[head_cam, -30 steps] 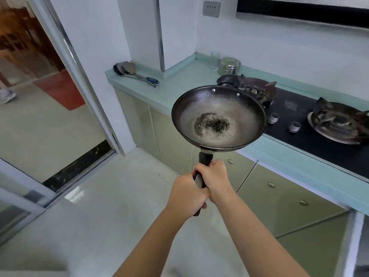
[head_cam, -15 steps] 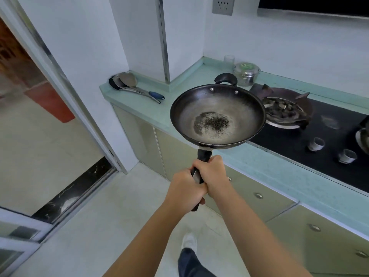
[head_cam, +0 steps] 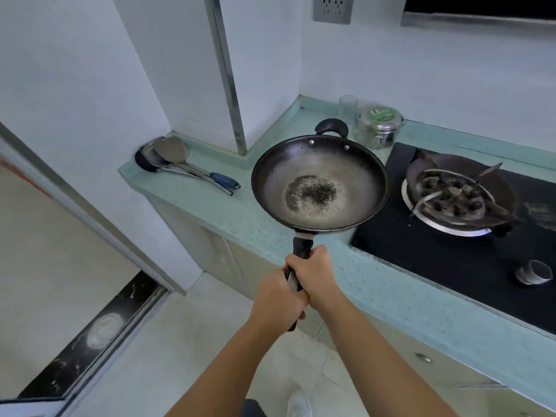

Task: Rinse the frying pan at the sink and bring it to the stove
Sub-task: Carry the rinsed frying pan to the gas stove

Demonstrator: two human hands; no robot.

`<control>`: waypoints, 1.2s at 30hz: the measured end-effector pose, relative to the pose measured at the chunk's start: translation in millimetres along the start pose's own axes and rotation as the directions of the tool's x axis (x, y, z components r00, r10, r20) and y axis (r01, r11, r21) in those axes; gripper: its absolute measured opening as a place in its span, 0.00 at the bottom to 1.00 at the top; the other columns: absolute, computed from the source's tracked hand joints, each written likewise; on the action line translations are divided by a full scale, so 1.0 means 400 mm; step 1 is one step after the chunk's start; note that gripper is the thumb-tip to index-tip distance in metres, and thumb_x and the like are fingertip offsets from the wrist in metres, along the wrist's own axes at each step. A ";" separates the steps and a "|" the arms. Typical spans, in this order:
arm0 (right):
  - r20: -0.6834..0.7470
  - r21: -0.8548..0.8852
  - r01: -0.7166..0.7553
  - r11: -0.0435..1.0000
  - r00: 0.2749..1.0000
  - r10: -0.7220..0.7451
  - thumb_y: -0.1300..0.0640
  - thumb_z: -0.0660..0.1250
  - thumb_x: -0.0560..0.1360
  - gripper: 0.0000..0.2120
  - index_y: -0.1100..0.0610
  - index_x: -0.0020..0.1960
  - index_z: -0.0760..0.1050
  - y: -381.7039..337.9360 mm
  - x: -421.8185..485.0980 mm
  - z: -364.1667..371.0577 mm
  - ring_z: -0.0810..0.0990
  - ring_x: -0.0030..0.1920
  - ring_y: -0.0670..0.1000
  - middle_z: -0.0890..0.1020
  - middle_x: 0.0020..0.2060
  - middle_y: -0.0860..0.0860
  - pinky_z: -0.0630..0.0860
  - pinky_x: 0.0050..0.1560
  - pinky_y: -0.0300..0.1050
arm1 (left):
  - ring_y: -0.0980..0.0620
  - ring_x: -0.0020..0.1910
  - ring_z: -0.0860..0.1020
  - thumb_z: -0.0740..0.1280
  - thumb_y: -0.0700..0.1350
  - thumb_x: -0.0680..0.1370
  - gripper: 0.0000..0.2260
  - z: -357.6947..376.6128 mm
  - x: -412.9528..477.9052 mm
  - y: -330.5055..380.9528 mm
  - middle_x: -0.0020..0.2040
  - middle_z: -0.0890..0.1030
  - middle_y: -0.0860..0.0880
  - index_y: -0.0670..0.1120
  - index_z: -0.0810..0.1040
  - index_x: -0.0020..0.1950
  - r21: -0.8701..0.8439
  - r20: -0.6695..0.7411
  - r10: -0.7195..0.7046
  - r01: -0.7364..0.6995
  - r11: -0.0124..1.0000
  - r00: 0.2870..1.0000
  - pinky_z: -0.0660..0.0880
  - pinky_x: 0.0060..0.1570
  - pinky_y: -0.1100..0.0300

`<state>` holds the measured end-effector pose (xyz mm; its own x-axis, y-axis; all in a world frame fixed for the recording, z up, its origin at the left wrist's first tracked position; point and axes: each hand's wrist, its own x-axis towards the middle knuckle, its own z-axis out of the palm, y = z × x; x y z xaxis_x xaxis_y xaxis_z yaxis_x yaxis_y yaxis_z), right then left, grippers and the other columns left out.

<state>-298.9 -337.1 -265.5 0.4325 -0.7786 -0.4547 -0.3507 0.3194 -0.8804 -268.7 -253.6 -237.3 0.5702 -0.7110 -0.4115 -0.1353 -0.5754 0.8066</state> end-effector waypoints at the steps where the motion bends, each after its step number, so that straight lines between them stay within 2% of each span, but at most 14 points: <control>1: -0.005 -0.001 -0.008 1.000 1.000 0.008 0.61 0.67 0.68 0.12 0.59 0.45 0.64 -0.008 0.015 0.010 0.70 0.31 0.49 0.70 0.33 0.52 0.66 0.29 0.41 | 0.55 0.21 0.77 0.65 0.37 0.72 0.04 -0.010 0.022 -0.001 0.31 0.78 0.50 0.45 0.73 0.40 0.003 0.008 0.000 0.000 1.000 1.000 0.68 0.19 0.68; 3: -0.026 0.003 -0.020 1.000 0.999 0.020 0.62 0.67 0.69 0.12 0.59 0.46 0.64 -0.021 0.046 0.030 0.70 0.31 0.49 0.70 0.33 0.51 0.66 0.29 0.41 | 0.55 0.21 0.77 0.66 0.38 0.72 0.02 -0.030 0.065 -0.004 0.33 0.80 0.49 0.42 0.75 0.43 0.006 0.029 0.001 -0.001 1.000 1.000 0.70 0.21 0.68; 5: -0.056 -0.003 -0.034 0.999 0.998 0.034 0.62 0.67 0.69 0.12 0.59 0.45 0.63 -0.034 0.076 0.051 0.69 0.30 0.48 0.69 0.31 0.51 0.65 0.28 0.40 | 0.53 0.22 0.78 0.66 0.38 0.72 0.04 -0.053 0.103 -0.003 0.35 0.82 0.45 0.40 0.76 0.45 -0.008 0.052 -0.005 0.006 1.000 0.999 0.72 0.22 0.65; 9: -0.117 0.016 -0.069 0.997 0.991 0.071 0.62 0.67 0.69 0.13 0.58 0.45 0.63 -0.057 0.130 0.096 0.70 0.30 0.48 0.69 0.32 0.51 0.66 0.29 0.40 | 0.51 0.24 0.78 0.65 0.39 0.72 0.05 -0.101 0.175 -0.001 0.39 0.84 0.42 0.41 0.76 0.46 0.003 0.111 -0.022 0.022 1.000 0.994 0.71 0.23 0.64; 13: -0.162 0.043 -0.085 0.995 0.983 0.090 0.62 0.67 0.68 0.12 0.58 0.45 0.64 -0.071 0.176 0.137 0.70 0.32 0.49 0.70 0.34 0.52 0.66 0.29 0.41 | 0.49 0.25 0.78 0.65 0.39 0.72 0.05 -0.138 0.241 -0.009 0.39 0.83 0.39 0.41 0.76 0.46 0.011 0.148 0.000 -0.002 1.000 0.989 0.76 0.28 0.56; 18: -0.202 0.045 -0.093 0.995 0.974 0.100 0.62 0.67 0.68 0.13 0.56 0.38 0.61 -0.072 0.216 0.161 0.68 0.29 0.48 0.67 0.30 0.50 0.65 0.28 0.41 | 0.46 0.29 0.79 0.67 0.42 0.71 0.03 -0.152 0.295 -0.027 0.35 0.80 0.44 0.46 0.73 0.42 0.038 0.161 0.022 -0.029 0.999 0.987 0.79 0.30 0.51; 22: -0.210 0.032 -0.098 0.995 0.972 0.103 0.62 0.67 0.67 0.13 0.56 0.37 0.61 -0.063 0.231 0.170 0.68 0.28 0.49 0.68 0.29 0.51 0.66 0.27 0.41 | 0.44 0.34 0.82 0.67 0.42 0.70 0.04 -0.160 0.318 -0.041 0.37 0.81 0.45 0.46 0.73 0.42 0.074 0.179 0.035 -0.049 0.996 0.983 0.80 0.35 0.49; 24: -0.212 0.026 -0.104 0.994 0.971 0.108 0.61 0.68 0.66 0.13 0.57 0.38 0.62 -0.062 0.234 0.175 0.68 0.29 0.49 0.68 0.30 0.52 0.67 0.28 0.41 | 0.44 0.34 0.82 0.67 0.43 0.70 0.05 -0.165 0.327 -0.043 0.36 0.81 0.45 0.45 0.74 0.43 0.099 0.182 0.047 -0.066 0.993 0.982 0.80 0.36 0.50; 30: -0.224 0.013 -0.123 0.992 0.967 0.123 0.58 0.68 0.66 0.12 0.60 0.43 0.66 -0.063 0.231 0.178 0.71 0.31 0.48 0.72 0.32 0.52 0.69 0.31 0.41 | 0.47 0.33 0.80 0.68 0.43 0.70 0.06 -0.172 0.331 -0.039 0.36 0.80 0.45 0.44 0.72 0.44 0.123 0.209 0.068 -0.095 0.988 0.976 0.74 0.29 0.58; 33: -0.230 -0.018 -0.132 0.991 0.965 0.124 0.55 0.68 0.66 0.13 0.61 0.45 0.69 -0.064 0.224 0.179 0.72 0.31 0.48 0.76 0.35 0.53 0.69 0.30 0.40 | 0.54 0.31 0.75 0.68 0.43 0.71 0.08 -0.174 0.332 -0.041 0.35 0.76 0.49 0.43 0.69 0.43 0.155 0.209 0.078 -0.112 0.982 0.975 0.66 0.26 0.63; 36: -0.236 -0.043 -0.120 0.992 0.966 0.106 0.52 0.68 0.69 0.14 0.61 0.47 0.70 -0.065 0.212 0.175 0.74 0.32 0.47 0.78 0.38 0.53 0.68 0.30 0.37 | 0.57 0.31 0.73 0.69 0.45 0.72 0.11 -0.180 0.327 -0.041 0.35 0.73 0.52 0.43 0.68 0.45 0.184 0.237 0.118 -0.164 0.969 0.964 0.65 0.27 0.65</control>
<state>-195.0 -373.6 -290.8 0.1846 -0.8454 -0.5011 -0.4357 0.3867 -0.8128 -133.6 -308.2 -273.8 0.3418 -0.8495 -0.4019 -0.3738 -0.5152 0.7712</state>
